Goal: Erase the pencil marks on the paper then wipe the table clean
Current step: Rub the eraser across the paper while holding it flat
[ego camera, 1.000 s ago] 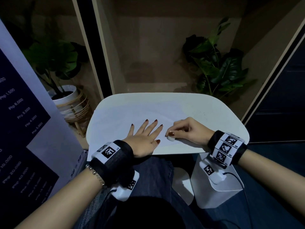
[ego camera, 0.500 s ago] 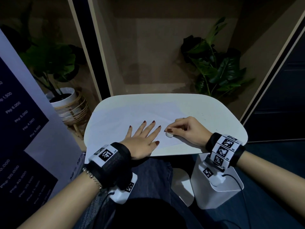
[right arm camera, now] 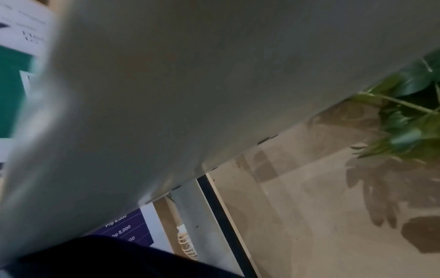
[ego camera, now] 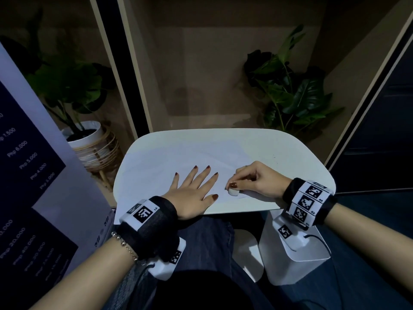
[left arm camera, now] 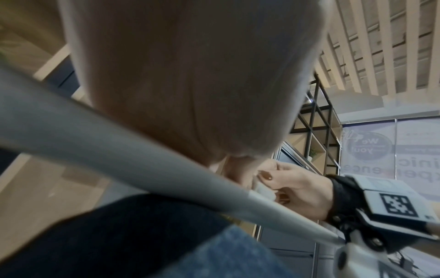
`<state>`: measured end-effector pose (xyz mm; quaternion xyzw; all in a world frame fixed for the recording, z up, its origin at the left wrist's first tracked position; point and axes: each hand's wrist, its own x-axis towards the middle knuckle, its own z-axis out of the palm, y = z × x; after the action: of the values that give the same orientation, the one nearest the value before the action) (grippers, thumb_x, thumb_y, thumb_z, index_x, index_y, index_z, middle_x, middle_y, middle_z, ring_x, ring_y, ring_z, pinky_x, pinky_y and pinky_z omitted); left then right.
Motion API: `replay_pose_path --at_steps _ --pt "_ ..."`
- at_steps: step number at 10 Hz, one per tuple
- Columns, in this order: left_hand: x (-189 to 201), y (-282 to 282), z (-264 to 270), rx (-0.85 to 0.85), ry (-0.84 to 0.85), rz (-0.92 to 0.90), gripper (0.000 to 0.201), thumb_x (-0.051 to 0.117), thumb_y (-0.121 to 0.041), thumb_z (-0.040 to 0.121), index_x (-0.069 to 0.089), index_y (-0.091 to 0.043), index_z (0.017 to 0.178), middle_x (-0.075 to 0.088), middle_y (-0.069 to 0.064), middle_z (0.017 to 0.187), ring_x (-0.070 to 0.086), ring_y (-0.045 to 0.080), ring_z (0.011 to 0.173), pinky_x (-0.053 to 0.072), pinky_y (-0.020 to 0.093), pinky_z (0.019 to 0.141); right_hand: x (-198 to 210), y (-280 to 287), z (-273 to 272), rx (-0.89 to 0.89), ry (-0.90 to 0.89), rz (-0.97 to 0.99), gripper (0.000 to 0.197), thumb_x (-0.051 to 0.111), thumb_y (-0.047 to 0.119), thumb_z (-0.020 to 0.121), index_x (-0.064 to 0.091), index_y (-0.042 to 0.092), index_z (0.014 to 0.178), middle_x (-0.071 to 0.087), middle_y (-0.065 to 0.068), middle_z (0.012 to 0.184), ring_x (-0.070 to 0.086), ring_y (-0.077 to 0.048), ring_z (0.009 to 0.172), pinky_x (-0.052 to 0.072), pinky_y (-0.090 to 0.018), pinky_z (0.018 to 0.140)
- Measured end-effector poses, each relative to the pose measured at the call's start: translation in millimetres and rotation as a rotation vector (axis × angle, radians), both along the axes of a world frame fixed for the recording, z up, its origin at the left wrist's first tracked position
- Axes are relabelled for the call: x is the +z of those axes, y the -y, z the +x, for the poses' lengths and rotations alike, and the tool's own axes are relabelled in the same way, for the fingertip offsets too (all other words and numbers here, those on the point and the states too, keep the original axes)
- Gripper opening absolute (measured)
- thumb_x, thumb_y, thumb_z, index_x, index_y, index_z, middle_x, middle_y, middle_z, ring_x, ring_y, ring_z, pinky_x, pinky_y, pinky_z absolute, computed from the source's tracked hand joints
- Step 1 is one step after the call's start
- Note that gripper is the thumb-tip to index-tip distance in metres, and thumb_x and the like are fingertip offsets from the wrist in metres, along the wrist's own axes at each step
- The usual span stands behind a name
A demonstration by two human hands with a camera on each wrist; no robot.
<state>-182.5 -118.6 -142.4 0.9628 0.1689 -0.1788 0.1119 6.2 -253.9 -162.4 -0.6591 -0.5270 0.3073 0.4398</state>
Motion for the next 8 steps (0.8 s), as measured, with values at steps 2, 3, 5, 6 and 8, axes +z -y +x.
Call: replay_pose_path --at_steps 2,3,5,6,8 --pt "1 0 0 -0.003 -0.010 0.000 0.059 0.015 -0.050 0.104 -0.016 -0.037 0.153 -0.028 -0.014 0.158 -0.029 0.013 0.145 -0.016 0.052 0.117 5 1 -3 0.000 -0.072 0.016 0.017 0.065 -0.003 0.090 0.072 -0.010 0.104 0.070 0.008 0.076 0.064 -0.001 0.071 0.047 -0.012 0.070" --pt "2 0 0 0.001 -0.013 0.004 0.059 0.015 -0.050 0.104 -0.016 -0.037 0.153 -0.029 -0.013 0.158 -0.029 0.013 0.145 -0.016 0.052 0.117 7 3 0 0.056 0.019 -0.041 0.016 0.066 0.000 0.090 0.075 -0.005 0.103 0.069 0.009 0.077 0.063 0.000 0.071 0.045 -0.012 0.070" --pt "2 0 -1 -0.002 -0.019 0.003 0.059 0.015 -0.050 0.104 -0.017 -0.037 0.153 -0.029 -0.012 0.158 -0.029 0.013 0.145 -0.016 0.052 0.117 0 0 -3 -0.099 -0.036 0.066 0.016 0.065 0.000 0.091 0.074 -0.007 0.103 0.070 0.005 0.079 0.065 0.000 0.071 0.047 -0.012 0.071" --pt "2 0 -1 -0.006 -0.021 0.003 0.059 0.015 -0.050 0.104 -0.017 -0.037 0.153 -0.029 -0.012 0.158 -0.029 0.013 0.145 -0.016 0.052 0.117 5 3 4 0.032 0.069 -0.044 0.014 0.068 0.006 0.090 0.077 0.001 0.101 0.069 0.010 0.078 0.063 -0.002 0.074 0.046 -0.014 0.073" --pt "2 -1 0 -0.008 -0.025 0.011 0.060 0.014 -0.051 0.104 -0.017 -0.037 0.153 -0.030 -0.012 0.158 -0.030 0.014 0.145 -0.016 0.052 0.117 -8 -2 -6 -0.217 -0.128 0.135 0.015 0.067 0.004 0.091 0.075 -0.006 0.099 0.074 -0.014 0.088 0.069 -0.014 0.082 0.053 -0.024 0.080"
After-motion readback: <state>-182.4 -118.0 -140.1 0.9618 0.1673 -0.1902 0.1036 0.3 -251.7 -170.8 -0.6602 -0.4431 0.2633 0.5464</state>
